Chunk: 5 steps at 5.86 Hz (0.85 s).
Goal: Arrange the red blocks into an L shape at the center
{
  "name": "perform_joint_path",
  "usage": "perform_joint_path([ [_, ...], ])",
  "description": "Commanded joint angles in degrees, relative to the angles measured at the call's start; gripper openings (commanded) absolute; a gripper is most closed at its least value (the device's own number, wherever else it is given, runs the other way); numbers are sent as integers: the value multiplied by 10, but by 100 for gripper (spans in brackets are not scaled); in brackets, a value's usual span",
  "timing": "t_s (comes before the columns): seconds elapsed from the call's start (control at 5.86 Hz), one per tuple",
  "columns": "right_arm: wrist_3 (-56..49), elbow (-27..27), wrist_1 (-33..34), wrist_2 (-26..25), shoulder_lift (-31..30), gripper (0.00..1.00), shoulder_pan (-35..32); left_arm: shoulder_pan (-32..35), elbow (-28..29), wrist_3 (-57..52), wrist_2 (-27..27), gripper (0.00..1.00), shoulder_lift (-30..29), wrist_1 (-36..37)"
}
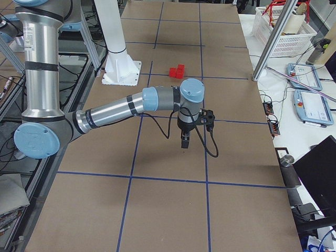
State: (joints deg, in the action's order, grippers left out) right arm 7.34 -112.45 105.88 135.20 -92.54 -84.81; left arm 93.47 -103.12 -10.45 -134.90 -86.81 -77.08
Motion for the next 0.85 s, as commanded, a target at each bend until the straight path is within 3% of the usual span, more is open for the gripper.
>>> perform_joint_path([
  [0.0,-1,-1,-1,1,-15,100,0,0,-8,2,-3,100,8,-2],
  [0.34,-1,13,-2,-2,-28,100,1,-4,-13,11,2,100,3,2],
  [0.68,0,13,-54,-1,-62,100,1,-12,-3,69,2,100,9,-2],
])
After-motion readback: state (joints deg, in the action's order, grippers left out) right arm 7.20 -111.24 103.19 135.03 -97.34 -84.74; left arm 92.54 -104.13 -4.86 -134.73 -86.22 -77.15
